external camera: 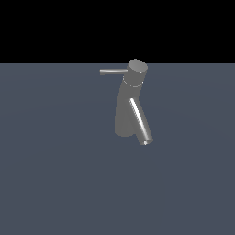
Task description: Turn on the faucet by rotating a designated handle.
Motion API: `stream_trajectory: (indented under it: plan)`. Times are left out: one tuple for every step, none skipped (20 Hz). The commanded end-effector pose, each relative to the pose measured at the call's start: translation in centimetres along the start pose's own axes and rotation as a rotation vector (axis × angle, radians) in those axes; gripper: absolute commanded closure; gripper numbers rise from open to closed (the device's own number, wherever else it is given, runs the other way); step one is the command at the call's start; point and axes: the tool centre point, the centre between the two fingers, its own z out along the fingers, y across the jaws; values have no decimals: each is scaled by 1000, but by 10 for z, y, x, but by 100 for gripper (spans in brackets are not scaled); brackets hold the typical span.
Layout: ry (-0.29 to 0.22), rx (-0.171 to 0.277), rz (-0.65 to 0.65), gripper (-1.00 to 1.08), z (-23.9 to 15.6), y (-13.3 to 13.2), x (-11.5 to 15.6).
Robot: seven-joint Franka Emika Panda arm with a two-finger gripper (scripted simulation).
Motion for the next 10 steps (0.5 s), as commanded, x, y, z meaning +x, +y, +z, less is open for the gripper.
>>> stream_trajectory:
  plan:
    - [16,23,61,108,13,-5,6]
    - [21,31,85,108,18,-7,8]
    - [27,40,107,108,23,-9,10]
    - [33,48,130,108,28,-11,13]
    - [39,56,152,108,32,-13,15]
    - [45,64,175,108,37,-15,18]
    - [50,73,197,108,42,-17,21]
    - [56,81,218,108,46,-18,23]
    - [62,89,240,108,51,-20,26]
    - [67,97,262,108,55,-22,29]
